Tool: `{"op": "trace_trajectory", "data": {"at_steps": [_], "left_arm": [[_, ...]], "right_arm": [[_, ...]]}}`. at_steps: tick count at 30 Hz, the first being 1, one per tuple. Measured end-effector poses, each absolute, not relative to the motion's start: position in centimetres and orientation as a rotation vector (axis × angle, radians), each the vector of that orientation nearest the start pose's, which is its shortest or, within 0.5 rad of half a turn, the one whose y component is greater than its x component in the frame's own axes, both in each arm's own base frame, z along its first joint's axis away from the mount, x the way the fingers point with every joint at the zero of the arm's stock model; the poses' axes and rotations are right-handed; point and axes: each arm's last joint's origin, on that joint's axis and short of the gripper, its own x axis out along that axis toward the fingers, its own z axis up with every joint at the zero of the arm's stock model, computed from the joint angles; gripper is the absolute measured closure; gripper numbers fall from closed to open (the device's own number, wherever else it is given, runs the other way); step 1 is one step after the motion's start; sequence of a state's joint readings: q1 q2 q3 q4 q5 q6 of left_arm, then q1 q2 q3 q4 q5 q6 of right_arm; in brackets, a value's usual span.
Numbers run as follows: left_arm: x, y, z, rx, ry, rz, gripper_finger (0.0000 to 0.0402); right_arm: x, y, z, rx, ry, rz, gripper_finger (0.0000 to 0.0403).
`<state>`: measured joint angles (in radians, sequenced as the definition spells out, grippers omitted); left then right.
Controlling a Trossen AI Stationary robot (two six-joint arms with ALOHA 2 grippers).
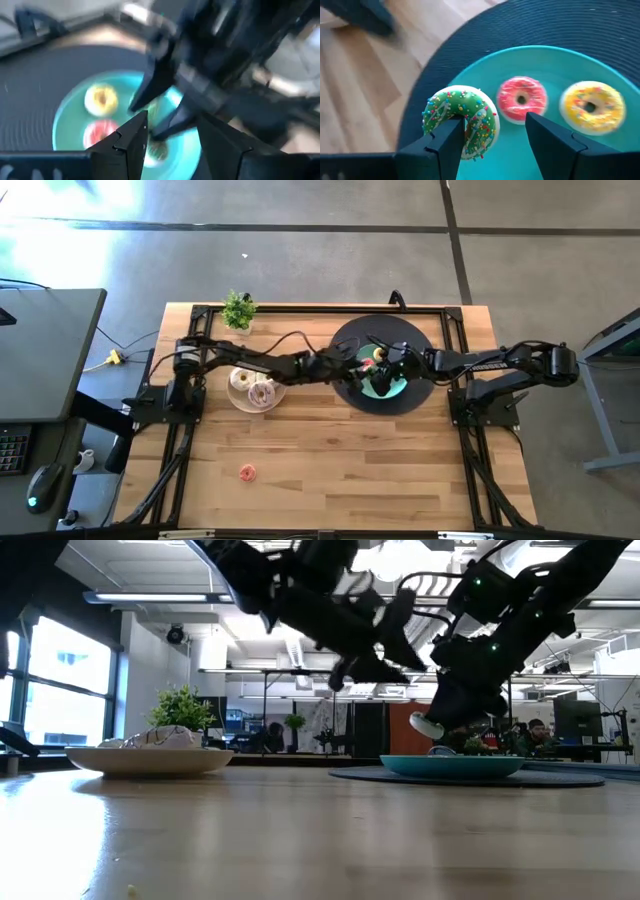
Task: Pick & Place donuts
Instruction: Put the small green donut on the blue plate, then put the small pink donut on the blue plate
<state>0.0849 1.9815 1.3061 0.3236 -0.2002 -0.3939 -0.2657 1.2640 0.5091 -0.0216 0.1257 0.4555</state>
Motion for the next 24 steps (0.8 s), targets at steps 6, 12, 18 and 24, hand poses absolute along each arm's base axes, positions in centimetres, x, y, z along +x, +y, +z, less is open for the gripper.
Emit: {"op": "trace_trajectory", "data": {"at_steps": [6, 12, 18, 24], "left_arm": [[45.3, 4.4, 18.6, -0.371, 0.373, 0.333, 0.0237], [45.0, 4.4, 18.1, -0.36, 0.423, 0.383, 0.0237], [44.4, 4.8, 17.1, -0.316, 0.514, 0.501, 0.0237], [44.5, 4.5, 17.2, -0.334, 0.512, 0.426, 0.0237]], "right_arm": [[22.5, -6.2, 16.8, 0.502, 0.634, -0.435, 0.0196], [22.4, -6.2, 16.8, 0.484, 0.637, -0.422, 0.0198], [22.1, -6.1, 16.6, 0.492, 0.681, -0.42, 0.0209], [22.3, -6.1, 16.8, 0.486, 0.659, -0.398, 0.0222]]}}
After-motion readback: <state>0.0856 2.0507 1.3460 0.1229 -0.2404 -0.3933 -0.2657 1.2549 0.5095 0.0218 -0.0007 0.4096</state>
